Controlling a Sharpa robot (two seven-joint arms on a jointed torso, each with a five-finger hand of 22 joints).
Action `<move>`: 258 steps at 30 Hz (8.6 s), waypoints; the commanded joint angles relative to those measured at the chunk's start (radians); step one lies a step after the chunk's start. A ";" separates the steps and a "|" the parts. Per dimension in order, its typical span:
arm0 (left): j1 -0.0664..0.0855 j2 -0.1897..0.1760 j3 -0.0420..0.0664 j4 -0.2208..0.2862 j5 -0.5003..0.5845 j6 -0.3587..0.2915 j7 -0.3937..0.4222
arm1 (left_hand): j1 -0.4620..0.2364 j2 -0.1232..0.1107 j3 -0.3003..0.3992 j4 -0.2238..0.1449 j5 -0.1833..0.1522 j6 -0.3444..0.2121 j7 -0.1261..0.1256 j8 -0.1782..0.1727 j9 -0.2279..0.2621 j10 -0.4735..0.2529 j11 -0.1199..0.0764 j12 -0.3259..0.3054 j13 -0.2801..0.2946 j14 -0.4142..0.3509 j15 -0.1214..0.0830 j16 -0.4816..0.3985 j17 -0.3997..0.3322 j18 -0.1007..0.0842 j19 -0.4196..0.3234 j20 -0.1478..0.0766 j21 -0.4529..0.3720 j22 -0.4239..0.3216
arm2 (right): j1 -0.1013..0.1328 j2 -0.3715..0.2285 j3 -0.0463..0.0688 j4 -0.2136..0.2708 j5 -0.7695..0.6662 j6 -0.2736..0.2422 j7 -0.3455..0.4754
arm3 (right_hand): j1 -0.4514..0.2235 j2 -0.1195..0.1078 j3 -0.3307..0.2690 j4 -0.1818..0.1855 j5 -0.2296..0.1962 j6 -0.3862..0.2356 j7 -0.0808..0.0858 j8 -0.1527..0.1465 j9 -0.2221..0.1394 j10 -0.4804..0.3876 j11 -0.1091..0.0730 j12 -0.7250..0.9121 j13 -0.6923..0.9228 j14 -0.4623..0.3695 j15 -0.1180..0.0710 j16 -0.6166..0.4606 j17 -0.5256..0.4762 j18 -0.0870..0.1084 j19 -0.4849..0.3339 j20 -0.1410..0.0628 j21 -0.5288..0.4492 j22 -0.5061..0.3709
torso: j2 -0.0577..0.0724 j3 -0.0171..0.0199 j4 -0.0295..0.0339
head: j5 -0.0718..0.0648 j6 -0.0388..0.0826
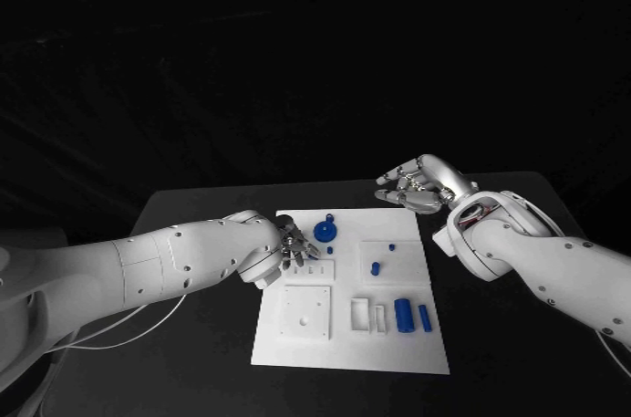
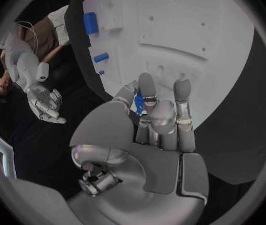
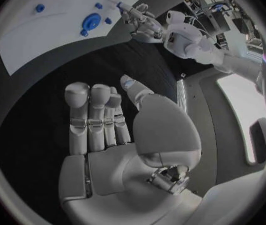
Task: Assemble the parts on the task board
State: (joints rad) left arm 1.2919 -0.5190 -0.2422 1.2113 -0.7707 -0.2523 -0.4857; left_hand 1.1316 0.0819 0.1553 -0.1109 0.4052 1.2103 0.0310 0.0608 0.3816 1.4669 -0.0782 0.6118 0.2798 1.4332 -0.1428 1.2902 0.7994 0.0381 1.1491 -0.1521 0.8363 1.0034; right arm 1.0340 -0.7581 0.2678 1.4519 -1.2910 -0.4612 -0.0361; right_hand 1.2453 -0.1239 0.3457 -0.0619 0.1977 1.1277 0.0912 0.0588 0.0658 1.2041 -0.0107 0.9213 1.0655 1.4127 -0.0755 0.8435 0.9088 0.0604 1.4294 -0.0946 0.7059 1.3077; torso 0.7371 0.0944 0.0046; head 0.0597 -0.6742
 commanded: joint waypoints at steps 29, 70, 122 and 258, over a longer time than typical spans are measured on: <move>-0.017 0.003 0.001 -0.010 -0.016 0.067 -0.037 | 0.009 0.029 -0.032 0.006 -0.078 0.156 -0.087 0.006 0.804 0.049 -0.008 0.000 -0.002 0.001 0.002 0.003 -0.003 0.001 0.016 0.007 -0.047 0.050 | 0.000 0.010 0.000 -0.023 0.111 -0.076 0.045 | -0.001 -0.003 0.004 0.000 0.006 -0.010 0.001 0.003 -0.001 -0.020 0.002 0.001 -0.026 -0.007 0.001 0.005 -0.007 0.018 0.011 0.003 -0.020 0.080 | 0.001 -0.0008 0.0007 | 0.003 -0.009; -0.031 -0.001 0.001 -0.012 -0.097 0.086 -0.035 | 0.011 0.045 -0.059 0.017 -0.133 0.166 -0.089 0.006 0.824 0.049 -0.007 0.013 -0.008 0.003 0.004 0.015 0.015 0.006 0.031 0.014 -0.082 0.100 | -0.001 0.014 0.000 -0.032 0.114 -0.064 0.045 | -0.009 -0.003 -0.003 0.001 0.014 -0.008 0.000 0.003 -0.001 -0.023 0.002 0.006 -0.035 -0.009 0.002 0.008 -0.011 0.017 0.013 0.003 -0.030 0.080 | 0.001 -0.0009 0.0003 | 0.005 -0.016; -0.037 -0.004 0.001 -0.005 -0.129 0.132 -0.035 | 0.019 0.048 -0.075 0.005 -0.158 0.182 -0.088 0.005 0.729 0.049 -0.006 0.009 -0.021 0.003 0.007 0.015 0.002 0.002 0.075 0.016 -0.188 0.230 | -0.001 0.018 0.000 -0.037 0.115 -0.051 0.040 | -0.012 -0.003 -0.011 0.003 0.042 -0.010 0.000 0.003 -0.001 -0.028 0.002 0.008 -0.040 -0.010 0.002 0.009 -0.012 0.018 0.014 0.004 -0.036 0.079 | 0.001 -0.0007 0.0000 | 0.003 -0.024; 0.004 -0.180 0.010 -0.005 0.525 0.630 0.605 | -0.039 0.079 -0.020 -0.044 -0.035 0.188 -0.085 0.007 0.715 0.049 0.002 0.018 -0.066 -0.002 0.008 0.002 -0.006 -0.005 0.115 0.017 -0.334 0.321 | -0.041 0.049 -0.046 0.035 -0.082 0.200 0.073 | 0.009 0.016 -0.043 -0.154 0.063 -0.035 0.013 0.003 -0.002 -0.061 0.012 -0.008 -0.063 -0.031 0.010 0.005 -0.020 0.023 -0.014 0.011 -0.074 0.072 | 0.001 -0.0016 0.0007 | -0.007 0.014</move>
State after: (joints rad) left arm 1.2948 -0.6974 -0.2337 1.2007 -0.3132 0.2668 0.0505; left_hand 1.0958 0.1520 0.0804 -0.0940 0.3682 1.2241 0.0426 0.0687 1.0980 1.4716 -0.0736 0.6242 0.2153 1.4285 -0.1279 1.2895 0.7926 0.0375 1.2617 -0.1291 0.5086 1.3077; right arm 0.9943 -0.7111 0.2224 1.4812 -1.3346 -0.3016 0.0092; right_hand 1.2540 -0.1154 0.3062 -0.2161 0.2625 1.0973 0.1038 0.0587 0.0653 1.1503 -0.0002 0.9173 1.0025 1.3895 -0.0663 0.8479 0.8896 0.0715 1.4231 -0.0817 0.6367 1.3080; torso 0.7386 0.0926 0.0052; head 0.0547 -0.6644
